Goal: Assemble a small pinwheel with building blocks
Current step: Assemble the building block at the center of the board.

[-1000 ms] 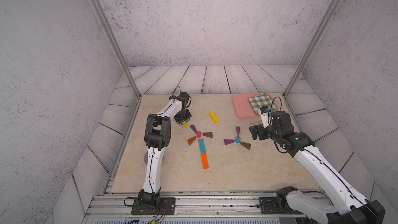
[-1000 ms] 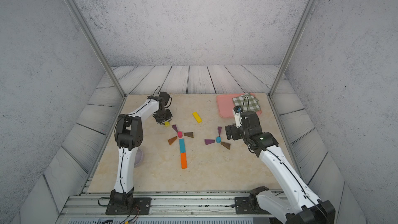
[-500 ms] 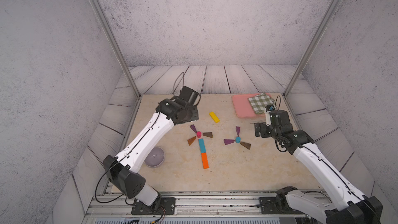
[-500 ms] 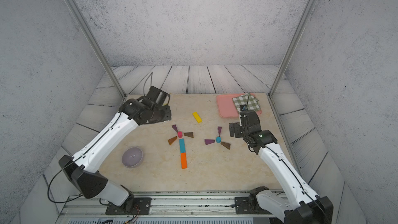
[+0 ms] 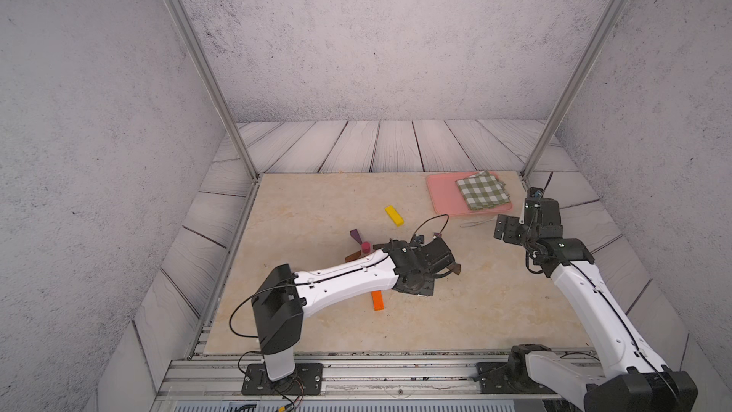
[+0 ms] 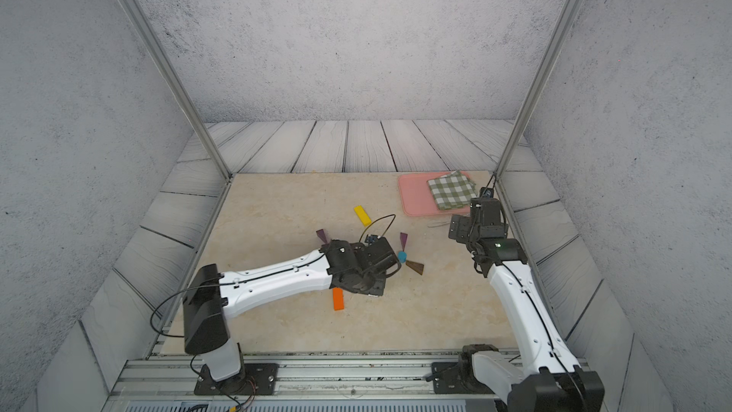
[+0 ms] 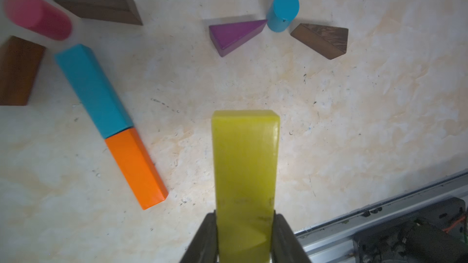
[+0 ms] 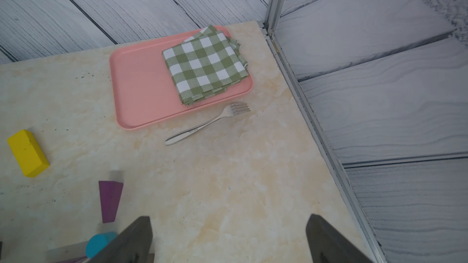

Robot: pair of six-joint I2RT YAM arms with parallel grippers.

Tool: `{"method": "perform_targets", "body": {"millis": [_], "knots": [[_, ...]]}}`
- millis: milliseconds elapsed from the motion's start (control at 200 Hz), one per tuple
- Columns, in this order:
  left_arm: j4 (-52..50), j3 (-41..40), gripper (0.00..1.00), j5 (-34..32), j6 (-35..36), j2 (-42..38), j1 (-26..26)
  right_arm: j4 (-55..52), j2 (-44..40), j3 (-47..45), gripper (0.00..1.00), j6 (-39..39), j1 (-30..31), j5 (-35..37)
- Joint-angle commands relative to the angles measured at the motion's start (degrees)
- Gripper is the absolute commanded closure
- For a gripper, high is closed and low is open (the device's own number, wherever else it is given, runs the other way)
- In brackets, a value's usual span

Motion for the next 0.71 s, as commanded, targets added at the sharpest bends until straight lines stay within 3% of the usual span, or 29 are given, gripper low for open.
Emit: {"method": "perform_targets", "body": {"millis": [0,210,701], "knots": [[2.1,2.1,1.0,2.2,-1.2,3.7,-0.1,0.9,-0.2,-0.1,0.01,1.1,-0.2,-2.1],[1.7,6.1,1.0,4.1,0.3,11.7,0.2,1.8,-1.1,-1.1,0.01,0.9,-0.6,-2.8],[-0.2,15.1,0.95,7.4,1.7,22.3,0.7,2.1,-1.1,-1.8,0.01,0.8,-1.4,-4.1]]}}
